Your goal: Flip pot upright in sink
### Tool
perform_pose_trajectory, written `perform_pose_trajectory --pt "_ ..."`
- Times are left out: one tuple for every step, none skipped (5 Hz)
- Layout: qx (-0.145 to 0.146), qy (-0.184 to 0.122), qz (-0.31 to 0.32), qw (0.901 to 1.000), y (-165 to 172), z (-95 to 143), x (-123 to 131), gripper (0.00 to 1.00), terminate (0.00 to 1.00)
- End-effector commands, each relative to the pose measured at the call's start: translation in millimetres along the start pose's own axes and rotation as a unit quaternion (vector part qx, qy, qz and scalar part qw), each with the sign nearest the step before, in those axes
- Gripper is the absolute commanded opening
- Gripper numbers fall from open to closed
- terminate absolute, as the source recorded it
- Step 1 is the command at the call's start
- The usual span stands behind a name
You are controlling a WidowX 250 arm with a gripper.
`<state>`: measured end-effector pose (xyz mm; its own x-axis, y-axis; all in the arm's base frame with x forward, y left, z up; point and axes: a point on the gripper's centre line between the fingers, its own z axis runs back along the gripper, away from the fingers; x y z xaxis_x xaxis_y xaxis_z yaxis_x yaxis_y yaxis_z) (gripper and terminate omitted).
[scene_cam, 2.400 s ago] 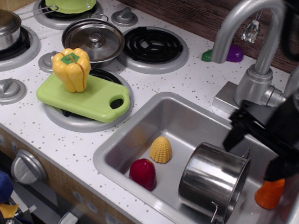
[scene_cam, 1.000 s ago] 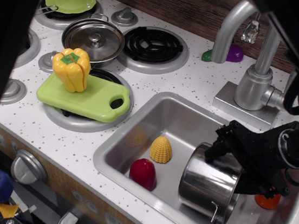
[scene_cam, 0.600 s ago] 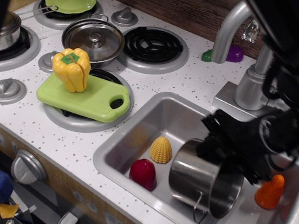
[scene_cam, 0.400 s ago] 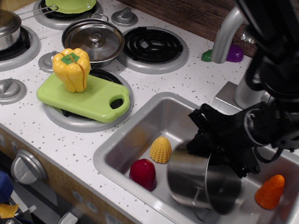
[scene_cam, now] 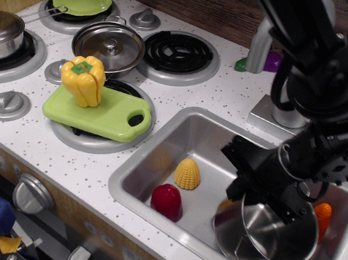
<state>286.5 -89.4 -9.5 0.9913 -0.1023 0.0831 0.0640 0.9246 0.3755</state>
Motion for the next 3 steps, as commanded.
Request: perform_pose_trajectory --pt "-0.024 -0.033 0.003 0.9992 12.3 15.8 9.2 1.0 0.0" --pt "-0.02 -0.039 -0.013 0.999 13.7 14.3 9.2 1.0 0.0" --pt "-0.02 -0.039 -0.013 0.999 13.7 14.3 9.2 1.0 0.0"
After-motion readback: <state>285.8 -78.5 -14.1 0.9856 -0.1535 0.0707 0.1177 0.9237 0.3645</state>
